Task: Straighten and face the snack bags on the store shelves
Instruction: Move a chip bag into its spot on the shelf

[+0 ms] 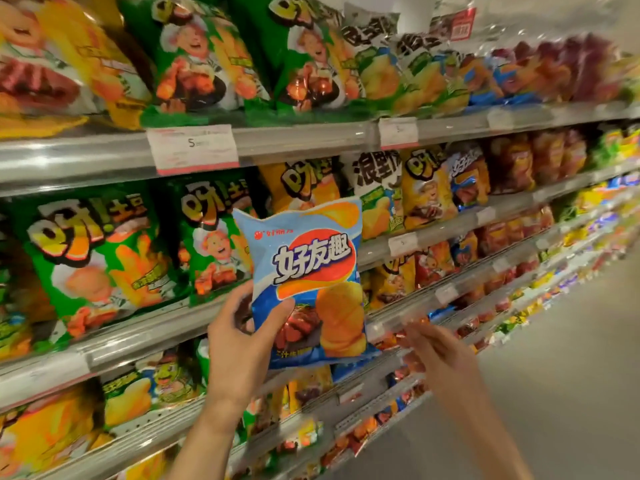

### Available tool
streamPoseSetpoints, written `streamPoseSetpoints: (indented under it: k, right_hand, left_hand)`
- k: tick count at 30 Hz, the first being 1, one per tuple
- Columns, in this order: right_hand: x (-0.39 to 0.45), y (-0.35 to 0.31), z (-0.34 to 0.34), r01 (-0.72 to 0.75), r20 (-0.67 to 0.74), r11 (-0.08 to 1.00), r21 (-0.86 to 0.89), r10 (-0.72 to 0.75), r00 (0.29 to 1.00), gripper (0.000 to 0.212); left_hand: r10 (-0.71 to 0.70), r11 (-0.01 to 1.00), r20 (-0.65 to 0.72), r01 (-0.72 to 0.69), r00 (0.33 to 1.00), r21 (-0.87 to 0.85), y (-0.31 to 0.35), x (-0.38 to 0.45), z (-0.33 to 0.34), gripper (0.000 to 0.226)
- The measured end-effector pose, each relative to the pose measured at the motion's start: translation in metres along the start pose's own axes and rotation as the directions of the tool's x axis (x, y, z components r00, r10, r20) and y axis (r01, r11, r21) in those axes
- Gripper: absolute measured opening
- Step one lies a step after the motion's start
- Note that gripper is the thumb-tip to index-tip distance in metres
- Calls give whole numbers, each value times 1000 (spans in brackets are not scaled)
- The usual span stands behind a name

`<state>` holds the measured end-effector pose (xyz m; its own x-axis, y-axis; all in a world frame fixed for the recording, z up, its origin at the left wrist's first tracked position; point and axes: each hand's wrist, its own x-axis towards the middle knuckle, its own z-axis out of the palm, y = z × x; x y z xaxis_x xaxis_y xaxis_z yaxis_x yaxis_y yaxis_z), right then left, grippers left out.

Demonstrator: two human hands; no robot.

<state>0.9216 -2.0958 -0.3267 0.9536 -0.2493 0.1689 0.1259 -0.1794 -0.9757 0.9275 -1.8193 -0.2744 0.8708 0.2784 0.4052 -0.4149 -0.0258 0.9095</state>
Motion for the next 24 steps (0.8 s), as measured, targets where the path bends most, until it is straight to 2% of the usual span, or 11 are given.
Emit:
streamPoseSetpoints:
  k: [5, 10, 12, 16, 21, 24]
  right_hand:
    - [76, -5, -38, 32, 21, 996, -83, -30, 999, 11]
    - [144, -3, -77, 64, 48, 990, -124, -59, 997, 9]
    - [170, -2, -92, 64, 59, 992, -104, -58, 997, 13]
    - [219, 0, -126, 83, 100, 996, -12, -82, 992, 28]
    - [287, 21, -180, 144, 223, 987, 69, -156, 962, 20]
    - [325, 28, -215, 184, 310, 981, 62, -194, 931, 34]
  left_hand:
    - [18, 999, -3, -18, 1000, -33, -14, 37, 71, 39]
    - [25, 999, -35, -24, 999, 35, -33, 69, 137, 47]
    - [47, 997, -55, -43, 997, 71, -39, 77, 160, 41]
    - [44, 993, -88, -34, 995, 112, -47, 87, 207, 46]
    - [51, 992, -219, -24, 974, 127, -58, 86, 280, 60]
    - [80, 984, -259, -35, 963, 174, -59, 82, 336, 47]
